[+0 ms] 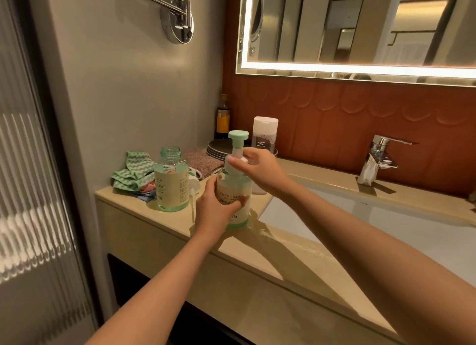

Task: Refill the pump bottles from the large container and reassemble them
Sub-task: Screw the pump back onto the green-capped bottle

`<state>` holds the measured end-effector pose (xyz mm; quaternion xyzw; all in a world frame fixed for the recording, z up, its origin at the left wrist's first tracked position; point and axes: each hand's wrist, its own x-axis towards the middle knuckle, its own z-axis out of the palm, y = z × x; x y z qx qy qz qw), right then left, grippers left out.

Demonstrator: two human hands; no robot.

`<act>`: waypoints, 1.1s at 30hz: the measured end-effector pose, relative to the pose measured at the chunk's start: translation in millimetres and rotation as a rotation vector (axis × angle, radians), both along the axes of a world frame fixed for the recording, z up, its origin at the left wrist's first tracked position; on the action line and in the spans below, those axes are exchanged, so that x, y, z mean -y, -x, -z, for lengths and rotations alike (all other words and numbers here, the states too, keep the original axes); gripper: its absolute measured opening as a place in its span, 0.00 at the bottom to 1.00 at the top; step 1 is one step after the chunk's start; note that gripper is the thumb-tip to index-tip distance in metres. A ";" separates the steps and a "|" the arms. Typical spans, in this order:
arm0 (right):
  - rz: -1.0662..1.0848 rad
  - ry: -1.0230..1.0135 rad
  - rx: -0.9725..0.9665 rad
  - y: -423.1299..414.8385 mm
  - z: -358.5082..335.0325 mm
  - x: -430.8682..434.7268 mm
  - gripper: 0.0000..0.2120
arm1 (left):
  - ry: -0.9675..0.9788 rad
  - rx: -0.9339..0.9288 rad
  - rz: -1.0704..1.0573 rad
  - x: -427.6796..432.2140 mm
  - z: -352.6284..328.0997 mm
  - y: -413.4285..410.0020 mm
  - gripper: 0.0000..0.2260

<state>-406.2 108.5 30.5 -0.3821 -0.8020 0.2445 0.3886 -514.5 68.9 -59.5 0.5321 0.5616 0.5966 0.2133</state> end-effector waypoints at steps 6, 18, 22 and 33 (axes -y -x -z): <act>0.181 -0.191 0.106 -2.6 1.5 -2.0 0.25 | -0.015 -0.007 -0.001 -0.2 0.0 -0.2 0.29; -0.025 0.051 -0.013 -6.7 6.5 -1.6 0.21 | -0.037 -0.019 -0.005 1.3 0.7 -0.4 0.29; 0.095 -0.059 -0.044 -5.7 6.8 -3.1 0.19 | -0.033 -0.018 -0.005 0.0 1.8 0.2 0.29; 0.109 -0.084 0.049 6.9 9.9 -2.7 0.22 | -0.006 -0.012 -0.010 -2.3 2.2 0.7 0.31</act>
